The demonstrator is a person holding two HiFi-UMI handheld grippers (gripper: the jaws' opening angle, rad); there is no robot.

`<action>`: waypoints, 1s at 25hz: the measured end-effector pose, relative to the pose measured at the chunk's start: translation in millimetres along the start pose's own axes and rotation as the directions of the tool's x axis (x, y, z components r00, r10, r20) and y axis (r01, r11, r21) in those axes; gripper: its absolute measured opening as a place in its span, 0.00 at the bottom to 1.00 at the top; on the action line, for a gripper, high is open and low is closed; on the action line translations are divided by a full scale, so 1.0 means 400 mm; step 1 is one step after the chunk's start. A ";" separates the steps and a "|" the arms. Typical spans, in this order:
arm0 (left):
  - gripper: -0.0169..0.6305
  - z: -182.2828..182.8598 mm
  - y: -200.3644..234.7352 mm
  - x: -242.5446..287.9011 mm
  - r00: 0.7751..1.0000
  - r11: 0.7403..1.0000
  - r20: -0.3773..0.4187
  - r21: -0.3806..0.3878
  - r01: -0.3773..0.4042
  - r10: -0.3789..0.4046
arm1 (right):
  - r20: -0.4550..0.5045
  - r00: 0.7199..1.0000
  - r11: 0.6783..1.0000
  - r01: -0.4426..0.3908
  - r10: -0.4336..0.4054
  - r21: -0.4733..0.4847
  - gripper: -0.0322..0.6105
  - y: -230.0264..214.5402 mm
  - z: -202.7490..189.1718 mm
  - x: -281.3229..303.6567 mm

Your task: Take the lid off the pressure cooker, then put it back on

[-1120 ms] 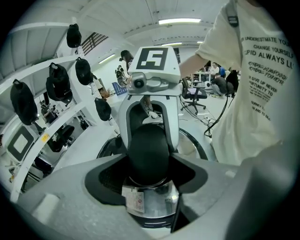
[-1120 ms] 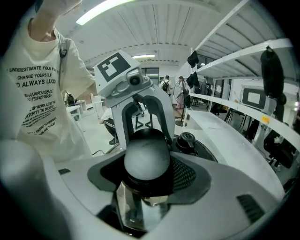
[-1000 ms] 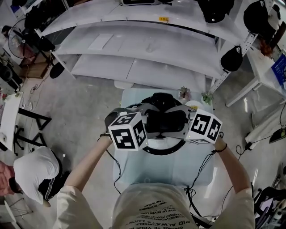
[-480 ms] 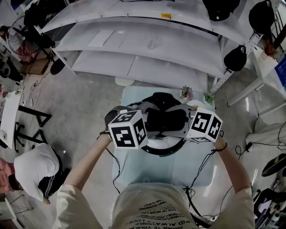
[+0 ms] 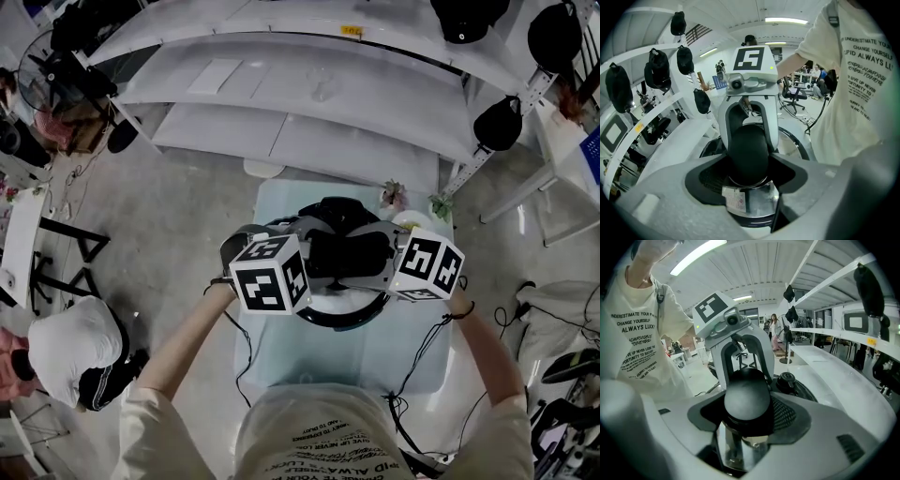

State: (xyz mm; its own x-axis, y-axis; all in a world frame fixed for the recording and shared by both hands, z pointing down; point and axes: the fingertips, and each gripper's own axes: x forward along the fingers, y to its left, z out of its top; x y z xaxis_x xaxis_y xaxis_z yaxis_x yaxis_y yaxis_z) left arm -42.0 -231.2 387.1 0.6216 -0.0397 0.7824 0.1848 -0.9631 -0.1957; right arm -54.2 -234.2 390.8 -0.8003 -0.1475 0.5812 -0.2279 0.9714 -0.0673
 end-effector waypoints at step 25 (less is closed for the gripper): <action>0.46 -0.013 0.006 0.018 0.999 1.000 0.038 -0.024 -0.019 0.020 | 0.011 1.000 1.000 0.002 -0.002 -0.011 0.48 -0.010 -0.018 0.013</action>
State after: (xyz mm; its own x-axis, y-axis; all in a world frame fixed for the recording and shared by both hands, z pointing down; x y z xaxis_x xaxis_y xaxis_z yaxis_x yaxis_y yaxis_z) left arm -41.0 -235.3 395.6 0.6532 -0.0485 0.7556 0.1550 -0.9682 -0.1962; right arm -53.3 -237.5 399.9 -0.8060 -0.1517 0.5722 -0.2238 0.9730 -0.0573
